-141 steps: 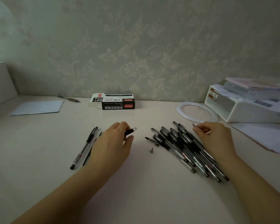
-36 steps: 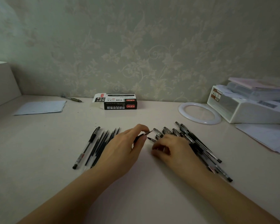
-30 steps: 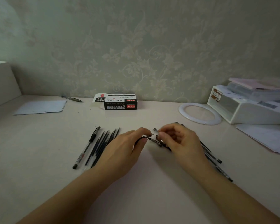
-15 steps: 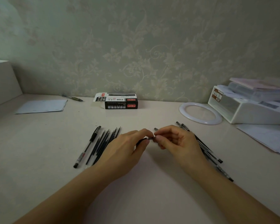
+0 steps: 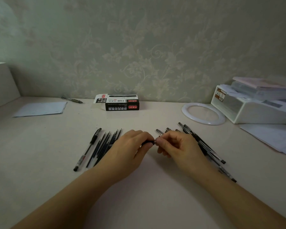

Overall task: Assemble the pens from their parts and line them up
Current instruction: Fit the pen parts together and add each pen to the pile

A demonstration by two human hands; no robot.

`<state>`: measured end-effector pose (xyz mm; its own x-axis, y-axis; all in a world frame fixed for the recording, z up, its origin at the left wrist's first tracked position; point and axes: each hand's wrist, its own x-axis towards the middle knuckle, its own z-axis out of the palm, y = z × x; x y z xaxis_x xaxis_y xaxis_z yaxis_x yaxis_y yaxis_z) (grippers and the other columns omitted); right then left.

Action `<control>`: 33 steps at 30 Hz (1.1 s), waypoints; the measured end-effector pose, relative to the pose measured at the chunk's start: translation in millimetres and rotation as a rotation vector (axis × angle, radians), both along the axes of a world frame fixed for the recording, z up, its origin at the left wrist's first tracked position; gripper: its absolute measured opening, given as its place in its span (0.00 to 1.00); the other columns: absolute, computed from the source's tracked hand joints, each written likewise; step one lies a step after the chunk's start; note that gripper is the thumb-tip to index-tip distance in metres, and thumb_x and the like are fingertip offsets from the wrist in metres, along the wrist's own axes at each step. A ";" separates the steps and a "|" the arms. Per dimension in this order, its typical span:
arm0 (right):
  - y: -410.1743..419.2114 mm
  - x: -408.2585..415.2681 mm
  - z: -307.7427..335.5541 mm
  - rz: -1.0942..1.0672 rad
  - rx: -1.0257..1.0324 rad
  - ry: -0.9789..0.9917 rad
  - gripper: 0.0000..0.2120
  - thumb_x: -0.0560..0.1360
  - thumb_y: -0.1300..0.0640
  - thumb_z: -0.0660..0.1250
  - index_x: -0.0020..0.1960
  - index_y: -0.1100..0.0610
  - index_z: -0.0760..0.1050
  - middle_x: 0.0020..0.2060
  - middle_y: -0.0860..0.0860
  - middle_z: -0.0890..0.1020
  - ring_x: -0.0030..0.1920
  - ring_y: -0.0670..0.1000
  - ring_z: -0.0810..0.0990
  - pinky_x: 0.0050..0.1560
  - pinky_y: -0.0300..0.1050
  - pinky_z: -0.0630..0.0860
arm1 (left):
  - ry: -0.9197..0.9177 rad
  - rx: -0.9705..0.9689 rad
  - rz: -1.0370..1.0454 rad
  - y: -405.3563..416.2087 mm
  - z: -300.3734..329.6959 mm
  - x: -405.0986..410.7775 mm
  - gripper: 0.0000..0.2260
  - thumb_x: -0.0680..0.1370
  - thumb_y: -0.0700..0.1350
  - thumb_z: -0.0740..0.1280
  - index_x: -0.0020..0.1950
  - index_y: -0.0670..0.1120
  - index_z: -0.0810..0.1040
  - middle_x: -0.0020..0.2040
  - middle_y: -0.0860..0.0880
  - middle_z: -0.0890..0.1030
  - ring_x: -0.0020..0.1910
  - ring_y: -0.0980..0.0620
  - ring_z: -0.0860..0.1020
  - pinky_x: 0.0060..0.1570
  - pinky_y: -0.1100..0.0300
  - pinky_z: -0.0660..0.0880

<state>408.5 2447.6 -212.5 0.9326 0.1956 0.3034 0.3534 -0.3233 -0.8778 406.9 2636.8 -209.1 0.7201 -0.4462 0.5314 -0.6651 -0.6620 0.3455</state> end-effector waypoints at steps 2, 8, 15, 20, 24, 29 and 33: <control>0.7 -1.7 -0.6 -0.051 -0.130 -0.064 0.14 0.79 0.48 0.65 0.38 0.52 0.80 0.30 0.48 0.82 0.31 0.42 0.79 0.37 0.33 0.74 | -0.027 0.011 0.001 -1.1 0.4 -0.3 0.06 0.80 0.46 0.63 0.53 0.50 0.79 0.44 0.55 0.79 0.41 0.54 0.73 0.42 0.57 0.72; 0.3 -1.8 3.2 -0.054 -0.153 -0.067 0.09 0.77 0.46 0.67 0.45 0.51 0.80 0.37 0.45 0.84 0.38 0.44 0.81 0.41 0.39 0.78 | -0.027 -0.042 0.005 -2.4 -0.2 -1.6 0.04 0.78 0.45 0.66 0.51 0.51 0.79 0.43 0.55 0.79 0.39 0.55 0.76 0.39 0.53 0.74; 0.0 -3.4 3.1 -0.046 -0.201 -0.060 0.17 0.80 0.46 0.62 0.39 0.54 0.78 0.30 0.50 0.82 0.33 0.49 0.80 0.41 0.49 0.78 | -0.029 -0.042 -0.021 -3.2 1.0 -2.6 0.04 0.79 0.45 0.66 0.52 0.51 0.79 0.43 0.56 0.78 0.39 0.56 0.75 0.39 0.55 0.75; -0.2 -1.6 4.3 -0.034 -0.172 -0.069 0.06 0.76 0.48 0.69 0.46 0.50 0.79 0.37 0.45 0.83 0.36 0.45 0.80 0.39 0.37 0.76 | -0.027 -0.064 0.007 -1.6 0.7 -0.8 0.04 0.78 0.45 0.66 0.51 0.50 0.79 0.43 0.55 0.79 0.39 0.56 0.76 0.39 0.54 0.75; -1.6 -2.2 3.8 -0.032 -0.215 -0.107 0.11 0.79 0.49 0.65 0.41 0.52 0.78 0.31 0.46 0.81 0.31 0.42 0.75 0.35 0.34 0.72 | -0.026 -0.075 -0.021 -3.1 1.3 -2.1 0.04 0.78 0.45 0.66 0.51 0.51 0.79 0.44 0.55 0.79 0.39 0.56 0.76 0.39 0.54 0.75; -1.2 -3.8 8.1 -0.033 -0.165 -0.102 0.09 0.78 0.47 0.66 0.43 0.50 0.80 0.34 0.44 0.82 0.34 0.40 0.78 0.37 0.31 0.71 | -0.025 -0.120 -0.012 -2.6 -0.4 -0.7 0.03 0.78 0.44 0.67 0.51 0.50 0.79 0.43 0.55 0.79 0.40 0.56 0.77 0.40 0.54 0.75; -1.8 -4.0 9.3 -0.028 -0.189 -0.157 0.08 0.79 0.54 0.66 0.42 0.53 0.79 0.31 0.48 0.80 0.31 0.42 0.74 0.34 0.34 0.69 | -0.059 -0.103 -0.019 -3.3 1.5 -1.2 0.02 0.76 0.43 0.70 0.48 0.49 0.80 0.41 0.54 0.79 0.39 0.55 0.76 0.39 0.52 0.75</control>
<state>404.5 2445.7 -203.2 0.8827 0.2374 0.4056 0.4694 -0.4880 -0.7359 405.7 2633.4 -207.5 0.6780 -0.4005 0.6164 -0.6984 -0.6124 0.3704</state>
